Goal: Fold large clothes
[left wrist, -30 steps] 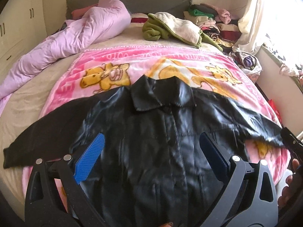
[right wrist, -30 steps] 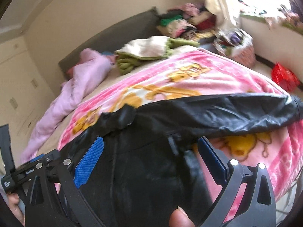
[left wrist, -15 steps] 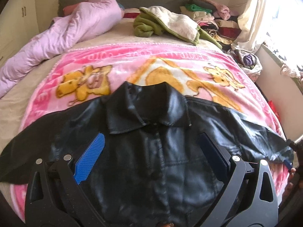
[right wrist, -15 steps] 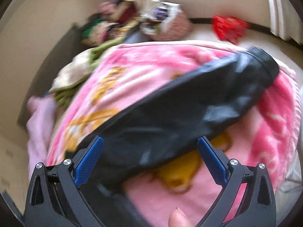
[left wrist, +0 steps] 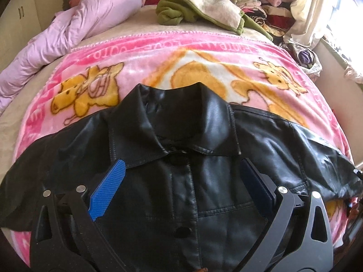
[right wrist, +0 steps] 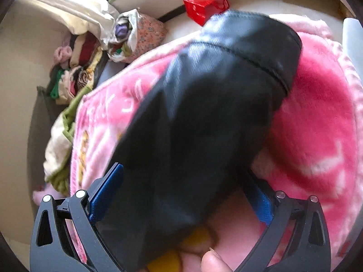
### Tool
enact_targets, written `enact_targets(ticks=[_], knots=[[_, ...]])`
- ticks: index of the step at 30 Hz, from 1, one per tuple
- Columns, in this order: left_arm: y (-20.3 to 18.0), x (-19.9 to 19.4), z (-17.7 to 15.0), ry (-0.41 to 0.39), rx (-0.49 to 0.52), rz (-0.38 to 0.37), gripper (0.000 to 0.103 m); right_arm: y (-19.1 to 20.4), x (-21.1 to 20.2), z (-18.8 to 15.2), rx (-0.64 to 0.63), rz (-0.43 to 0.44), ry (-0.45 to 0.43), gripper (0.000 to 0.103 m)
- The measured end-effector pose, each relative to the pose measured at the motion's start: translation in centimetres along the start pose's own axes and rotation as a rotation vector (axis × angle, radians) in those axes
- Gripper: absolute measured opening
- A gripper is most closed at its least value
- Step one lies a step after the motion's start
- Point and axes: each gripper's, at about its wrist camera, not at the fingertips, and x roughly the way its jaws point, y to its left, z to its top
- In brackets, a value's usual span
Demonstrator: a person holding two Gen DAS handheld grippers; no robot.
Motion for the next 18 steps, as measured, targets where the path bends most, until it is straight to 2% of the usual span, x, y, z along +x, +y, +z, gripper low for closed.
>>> enact_targets(ticks=[1,2,3,4,6,8,10,11,18], knots=[[0.3,-0.1,0.0,-0.002,-0.005,-0.004,0.094,0.3,-0.3,0.2,-0.014,0.011,-0.026,0.059],[0.7,-0.3,0.1,-0.003,-0.013,-0.01,0.094,0.5,-0.4,0.5,-0.023,0.011,-0.042,0.05],[1.0,-0.6,0.1,-0.004,-0.019,-0.014,0.094,0.9,-0.7,0.6,-0.035,0.022,-0.063,0.037],[1.4,-0.8,0.2,-0.006,-0.027,-0.014,0.094,0.9,-1.0,0.8,-0.039,0.038,-0.074,0.026],[1.8,-1.5,0.4,-0.02,-0.029,-0.001,0.094,1.9,-2.2,0.9,-0.07,0.07,-0.1,0.017],[2.1,-2.3,0.6,-0.041,-0.024,0.033,0.094,3.2,-3.5,0.8,-0.118,0.113,-0.128,0.014],[2.6,-3.0,0.8,-0.045,-0.041,0.015,0.094,4.9,-4.6,0.4,-0.166,0.156,-0.145,0.01],[3.0,-3.5,1.0,-0.047,-0.055,-0.009,0.094,5.7,-5.2,0.2,-0.192,0.177,-0.148,0.01],[4.2,-6.3,1.4,-0.078,-0.079,-0.05,0.094,13.3,-10.2,-3.3,-0.446,0.378,-0.161,0.01]])
